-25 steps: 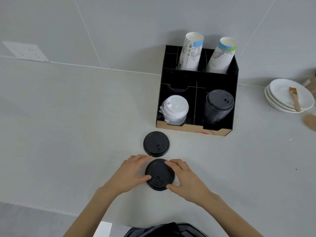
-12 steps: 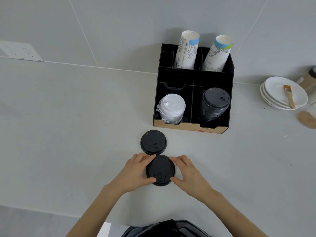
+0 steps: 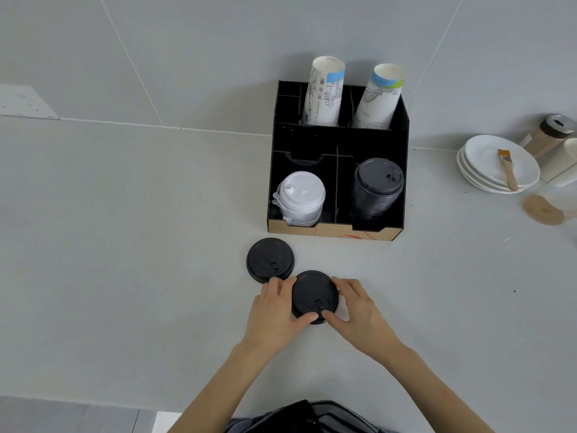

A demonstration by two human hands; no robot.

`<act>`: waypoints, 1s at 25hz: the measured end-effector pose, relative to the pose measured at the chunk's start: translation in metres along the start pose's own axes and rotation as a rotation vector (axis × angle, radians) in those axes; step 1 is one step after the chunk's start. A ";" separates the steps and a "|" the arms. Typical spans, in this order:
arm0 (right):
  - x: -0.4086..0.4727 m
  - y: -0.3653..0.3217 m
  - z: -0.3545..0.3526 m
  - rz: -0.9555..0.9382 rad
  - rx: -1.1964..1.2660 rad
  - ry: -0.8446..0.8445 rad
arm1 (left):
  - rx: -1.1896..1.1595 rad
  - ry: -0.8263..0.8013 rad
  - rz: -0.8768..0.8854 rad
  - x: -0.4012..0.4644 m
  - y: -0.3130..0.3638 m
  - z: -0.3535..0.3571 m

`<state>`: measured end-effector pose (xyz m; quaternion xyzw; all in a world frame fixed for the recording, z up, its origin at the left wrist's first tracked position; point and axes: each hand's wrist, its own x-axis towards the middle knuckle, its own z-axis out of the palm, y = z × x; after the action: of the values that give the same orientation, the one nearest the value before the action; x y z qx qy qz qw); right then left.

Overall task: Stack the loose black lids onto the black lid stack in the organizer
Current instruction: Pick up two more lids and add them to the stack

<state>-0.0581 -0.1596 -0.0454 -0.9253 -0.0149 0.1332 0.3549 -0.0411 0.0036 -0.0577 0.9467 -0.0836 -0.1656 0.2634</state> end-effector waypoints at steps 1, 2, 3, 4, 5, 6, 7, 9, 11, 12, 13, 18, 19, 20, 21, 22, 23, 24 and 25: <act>-0.002 0.000 -0.001 0.002 -0.009 -0.003 | -0.009 0.006 0.003 0.002 0.002 0.001; -0.002 0.001 -0.002 0.005 -0.018 -0.004 | -0.015 0.002 0.010 0.004 0.004 0.001; -0.003 0.002 -0.003 0.009 -0.029 -0.006 | -0.014 -0.010 0.022 0.005 0.004 0.001; -0.003 0.003 -0.003 0.012 -0.043 -0.009 | -0.009 -0.028 0.036 0.006 0.004 0.001; -0.003 0.005 -0.003 0.014 -0.059 -0.011 | 0.000 -0.045 0.050 0.006 0.003 0.000; -0.003 0.006 -0.003 0.019 -0.068 -0.012 | 0.007 -0.061 0.063 0.006 0.002 0.000; -0.002 0.007 -0.002 0.023 -0.070 -0.009 | 0.009 -0.072 0.074 0.006 0.001 0.000; -0.002 0.007 -0.002 0.021 -0.065 -0.001 | 0.017 -0.083 0.093 0.006 0.001 -0.001; -0.003 0.008 -0.002 0.015 -0.050 0.010 | 0.031 -0.085 0.111 0.007 0.002 -0.002; -0.004 0.007 -0.002 0.019 -0.035 0.017 | 0.032 -0.081 0.116 0.007 0.003 -0.001; -0.005 0.007 -0.003 0.024 -0.017 0.027 | 0.027 -0.073 0.118 0.007 0.005 -0.001; -0.009 0.008 -0.012 0.000 0.077 0.080 | -0.024 -0.021 0.128 0.008 0.013 -0.001; -0.008 0.008 -0.015 -0.013 0.090 0.093 | -0.044 0.000 0.134 0.009 0.015 -0.002; -0.007 0.008 -0.019 -0.028 0.100 0.107 | -0.066 0.024 0.141 0.010 0.018 -0.003; -0.006 0.009 -0.022 -0.041 0.106 0.124 | -0.085 0.047 0.150 0.011 0.021 -0.004; -0.005 0.008 -0.026 -0.054 0.109 0.143 | -0.101 0.070 0.157 0.013 0.024 -0.006; -0.003 0.008 -0.030 -0.067 0.111 0.168 | -0.117 0.092 0.160 0.014 0.027 -0.008; -0.002 0.007 -0.034 -0.081 0.116 0.199 | -0.135 0.115 0.161 0.016 0.031 -0.010; 0.000 0.006 -0.039 -0.093 0.124 0.232 | -0.159 0.138 0.162 0.018 0.035 -0.013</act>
<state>-0.0485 -0.1896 -0.0217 -0.9091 -0.0084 0.0096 0.4165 -0.0224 -0.0244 -0.0336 0.9222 -0.1280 -0.0843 0.3550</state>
